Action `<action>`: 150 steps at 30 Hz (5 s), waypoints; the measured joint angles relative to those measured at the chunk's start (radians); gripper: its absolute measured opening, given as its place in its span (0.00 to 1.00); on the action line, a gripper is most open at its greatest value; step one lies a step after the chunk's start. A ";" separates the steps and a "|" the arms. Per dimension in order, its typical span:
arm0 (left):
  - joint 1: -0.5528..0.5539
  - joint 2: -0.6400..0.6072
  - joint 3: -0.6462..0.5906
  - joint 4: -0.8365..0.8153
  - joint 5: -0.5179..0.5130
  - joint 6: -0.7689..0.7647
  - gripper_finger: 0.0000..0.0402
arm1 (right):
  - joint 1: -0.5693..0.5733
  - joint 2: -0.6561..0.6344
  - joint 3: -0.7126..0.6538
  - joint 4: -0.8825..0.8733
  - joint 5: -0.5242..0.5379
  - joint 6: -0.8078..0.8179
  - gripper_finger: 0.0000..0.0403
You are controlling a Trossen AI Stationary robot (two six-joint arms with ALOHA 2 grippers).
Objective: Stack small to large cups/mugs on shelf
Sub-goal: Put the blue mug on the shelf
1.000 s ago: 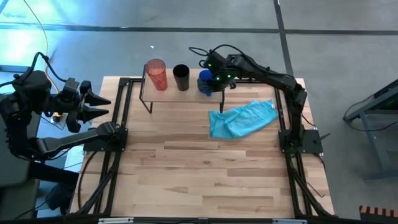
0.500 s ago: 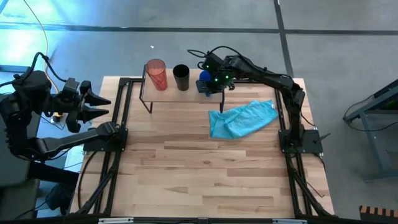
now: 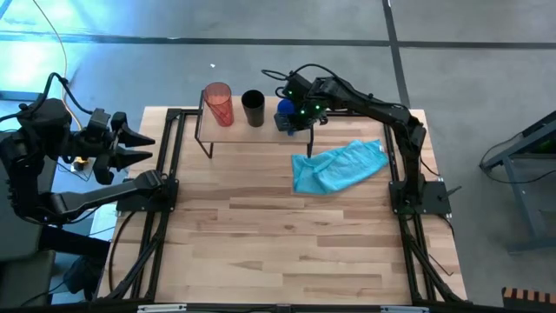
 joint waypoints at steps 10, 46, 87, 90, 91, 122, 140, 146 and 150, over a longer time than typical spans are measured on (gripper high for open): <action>0.000 0.000 0.000 0.000 0.000 -0.003 0.48 | -0.016 -0.005 0.067 -0.050 -0.027 -0.022 0.13; 0.000 0.000 0.000 0.008 -0.016 -0.001 0.48 | -0.028 0.027 0.092 -0.098 -0.029 -0.020 0.13; 0.000 0.000 0.000 0.007 -0.016 -0.001 0.48 | -0.028 0.026 0.092 -0.029 0.004 -0.020 0.20; 0.000 0.000 0.000 0.007 -0.016 -0.001 0.48 | -0.028 0.026 0.092 -0.015 0.004 -0.019 0.20; 0.000 0.000 0.000 0.007 -0.016 -0.001 0.48 | -0.028 0.026 0.092 -0.012 0.004 -0.019 0.20; 0.000 0.000 0.000 0.001 -0.016 0.000 0.48 | -0.033 0.026 0.092 0.004 0.045 -0.022 0.20; 0.000 0.000 0.000 0.000 -0.015 -0.001 0.48 | -0.033 0.026 0.092 0.024 0.045 -0.029 0.20; 0.000 0.000 0.000 -0.001 -0.015 -0.001 0.48 | -0.032 0.026 0.092 0.001 0.010 -0.057 0.24; 0.000 0.000 0.000 -0.001 -0.015 -0.004 0.48 | -0.032 0.026 0.092 0.000 0.022 -0.057 0.32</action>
